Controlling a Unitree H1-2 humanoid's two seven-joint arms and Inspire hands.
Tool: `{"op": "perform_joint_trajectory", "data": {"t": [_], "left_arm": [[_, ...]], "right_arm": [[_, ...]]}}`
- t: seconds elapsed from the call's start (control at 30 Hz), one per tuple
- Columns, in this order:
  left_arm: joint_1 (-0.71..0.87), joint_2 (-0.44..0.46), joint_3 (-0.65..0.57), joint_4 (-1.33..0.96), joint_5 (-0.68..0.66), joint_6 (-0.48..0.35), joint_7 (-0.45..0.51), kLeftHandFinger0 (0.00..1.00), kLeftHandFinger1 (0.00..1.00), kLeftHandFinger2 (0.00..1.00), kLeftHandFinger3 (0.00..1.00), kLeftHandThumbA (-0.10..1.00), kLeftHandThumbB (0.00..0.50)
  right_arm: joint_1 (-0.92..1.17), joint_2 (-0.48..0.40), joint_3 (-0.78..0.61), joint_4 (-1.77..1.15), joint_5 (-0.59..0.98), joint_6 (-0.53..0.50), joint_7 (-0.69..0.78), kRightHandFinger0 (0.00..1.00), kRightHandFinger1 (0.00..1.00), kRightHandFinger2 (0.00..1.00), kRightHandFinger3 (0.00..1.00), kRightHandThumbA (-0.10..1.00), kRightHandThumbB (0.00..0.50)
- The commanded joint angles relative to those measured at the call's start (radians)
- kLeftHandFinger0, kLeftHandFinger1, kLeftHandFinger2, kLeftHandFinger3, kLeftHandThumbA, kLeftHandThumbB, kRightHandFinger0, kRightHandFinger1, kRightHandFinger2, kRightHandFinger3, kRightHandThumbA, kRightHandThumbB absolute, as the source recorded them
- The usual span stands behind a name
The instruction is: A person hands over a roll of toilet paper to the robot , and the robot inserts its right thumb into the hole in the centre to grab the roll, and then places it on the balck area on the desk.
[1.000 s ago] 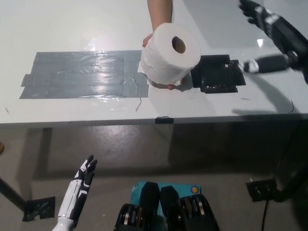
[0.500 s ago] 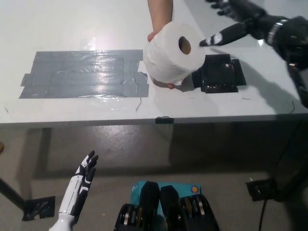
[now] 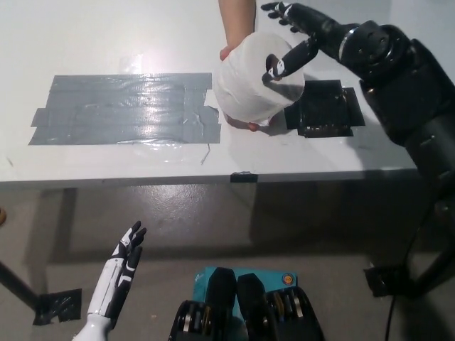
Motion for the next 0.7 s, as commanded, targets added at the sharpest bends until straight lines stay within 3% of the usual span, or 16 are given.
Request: {"op": "perform_joint_trajectory", "data": {"t": [0.0,0.2,0.3,0.47,0.57,0.67], "left_arm": [[-0.015,0.008,-0.005,-0.03,0.011,-0.048,0.022,1.0,1.0,1.0,1.0,1.0,0.141],[-0.007,0.008,-0.006,-0.036,0.009,-0.04,0.016,1.0,1.0,1.0,1.0,1.0,0.154],[-0.005,0.008,-0.008,-0.033,0.013,-0.047,0.017,1.0,1.0,1.0,1.0,1.0,0.15],[-0.003,0.01,-0.007,-0.036,0.021,-0.04,0.022,1.0,1.0,1.0,1.0,1.0,0.145],[0.0,0.008,-0.007,-0.038,0.027,-0.035,0.023,1.0,1.0,1.0,1.0,1.0,0.158],[0.004,0.009,-0.008,-0.039,0.028,-0.036,0.021,1.0,1.0,1.0,1.0,1.0,0.163]], "right_arm": [[-0.095,0.001,-0.012,0.042,-0.041,-0.095,-0.066,1.0,1.0,1.0,1.0,1.0,0.35],[-0.102,0.001,-0.015,0.082,-0.055,-0.126,-0.082,1.0,1.0,1.0,1.0,1.0,0.344],[-0.106,-0.004,-0.035,0.087,-0.05,-0.127,-0.097,1.0,1.0,1.0,1.0,1.0,0.385],[-0.125,-0.019,-0.035,0.099,-0.069,-0.142,-0.083,1.0,1.0,1.0,1.0,1.0,0.366],[-0.136,-0.031,-0.039,0.067,-0.075,-0.097,-0.068,1.0,1.0,1.0,1.0,1.0,0.351],[-0.141,-0.033,-0.045,0.053,-0.076,-0.086,-0.06,1.0,1.0,1.0,1.0,1.0,0.362]]}}
